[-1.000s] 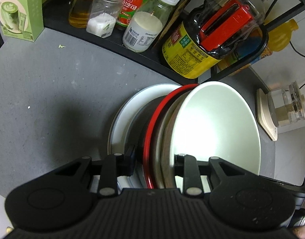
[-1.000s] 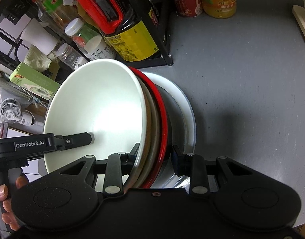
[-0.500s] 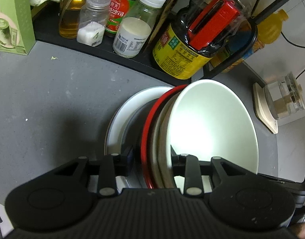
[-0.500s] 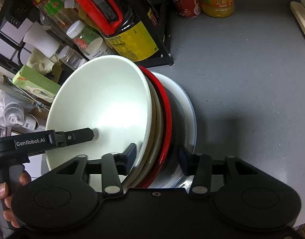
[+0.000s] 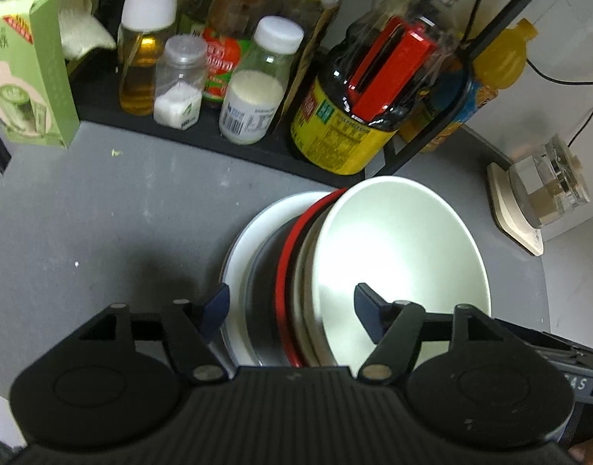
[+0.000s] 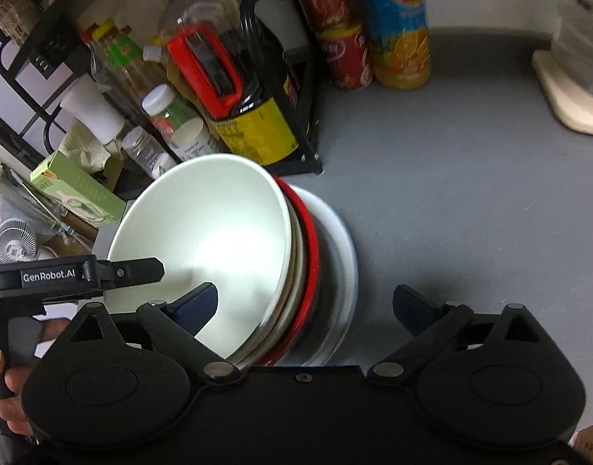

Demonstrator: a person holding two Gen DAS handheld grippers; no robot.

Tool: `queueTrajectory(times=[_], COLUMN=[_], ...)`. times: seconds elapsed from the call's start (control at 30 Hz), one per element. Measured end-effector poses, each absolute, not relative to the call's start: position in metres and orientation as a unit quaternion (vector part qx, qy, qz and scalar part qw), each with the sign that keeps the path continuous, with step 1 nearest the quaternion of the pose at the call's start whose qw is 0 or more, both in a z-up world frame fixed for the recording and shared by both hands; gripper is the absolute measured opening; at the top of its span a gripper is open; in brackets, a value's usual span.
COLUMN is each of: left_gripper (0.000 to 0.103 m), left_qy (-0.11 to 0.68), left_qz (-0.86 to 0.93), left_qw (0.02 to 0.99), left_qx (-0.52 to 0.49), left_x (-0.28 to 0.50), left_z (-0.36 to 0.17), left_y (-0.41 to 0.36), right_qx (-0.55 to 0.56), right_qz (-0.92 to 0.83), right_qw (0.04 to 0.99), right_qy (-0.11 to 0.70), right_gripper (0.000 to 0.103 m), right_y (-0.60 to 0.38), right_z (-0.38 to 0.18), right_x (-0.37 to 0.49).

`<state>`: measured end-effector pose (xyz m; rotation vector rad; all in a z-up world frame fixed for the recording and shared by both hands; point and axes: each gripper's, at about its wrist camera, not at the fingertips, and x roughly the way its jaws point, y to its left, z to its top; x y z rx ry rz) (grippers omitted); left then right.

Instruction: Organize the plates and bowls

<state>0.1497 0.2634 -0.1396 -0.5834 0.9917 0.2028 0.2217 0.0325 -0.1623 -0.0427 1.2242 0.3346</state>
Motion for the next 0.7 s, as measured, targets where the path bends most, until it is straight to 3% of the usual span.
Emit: queueTrajectory(times=[0.33,0.53,0.7], left_gripper=[0.075,0.084,0.098], left_qy=[0.446,0.423,0.409], left_qz=[0.080,0.073,0.077], left_qw=[0.852,0.871,0.884], left_qx=[-0.263,-0.240,-0.212], left_x=[0.135,0.110,0.076], left_z=[-0.117,-0.096,-0.081], left_y=[0.245,0.225,0.206], right_qx=[-0.038,-0.031,-0.031], right_qz=[0.119,0.089,0.068], right_qw=[0.847,0.866,0.882], right_qy=[0.517,0.492,0.465], right_gripper=[0.103,0.103,0.103], right_y=[0.006,-0.021,-0.033], right_z=[-0.124,-0.107,-0.085], right_x=[0.193,0.159,0.120])
